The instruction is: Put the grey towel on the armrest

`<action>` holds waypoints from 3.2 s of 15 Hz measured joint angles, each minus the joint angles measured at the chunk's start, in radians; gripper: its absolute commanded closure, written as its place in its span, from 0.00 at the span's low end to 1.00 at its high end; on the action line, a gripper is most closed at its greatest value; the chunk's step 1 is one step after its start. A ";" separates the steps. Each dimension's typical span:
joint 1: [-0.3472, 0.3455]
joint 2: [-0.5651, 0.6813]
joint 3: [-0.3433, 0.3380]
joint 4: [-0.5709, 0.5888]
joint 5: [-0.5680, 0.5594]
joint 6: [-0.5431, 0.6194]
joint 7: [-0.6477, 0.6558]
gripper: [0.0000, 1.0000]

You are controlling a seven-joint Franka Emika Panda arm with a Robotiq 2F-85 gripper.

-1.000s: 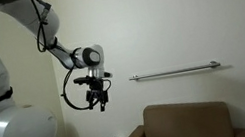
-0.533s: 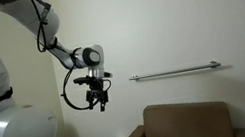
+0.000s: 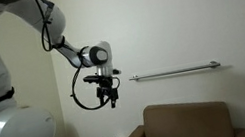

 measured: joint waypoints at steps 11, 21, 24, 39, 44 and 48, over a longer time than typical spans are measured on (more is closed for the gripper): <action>-0.141 0.385 -0.185 0.350 -0.025 -0.037 -0.146 0.00; -0.142 0.475 -0.182 0.430 -0.013 -0.078 -0.154 0.00; -0.142 0.557 -0.175 0.447 -0.013 -0.072 -0.161 0.00; -0.145 1.190 -0.155 0.790 -0.114 0.192 -0.215 0.00; -0.170 1.326 -0.126 0.896 -0.124 0.196 -0.329 0.00; -0.198 1.374 -0.105 0.939 -0.131 0.134 -0.399 0.00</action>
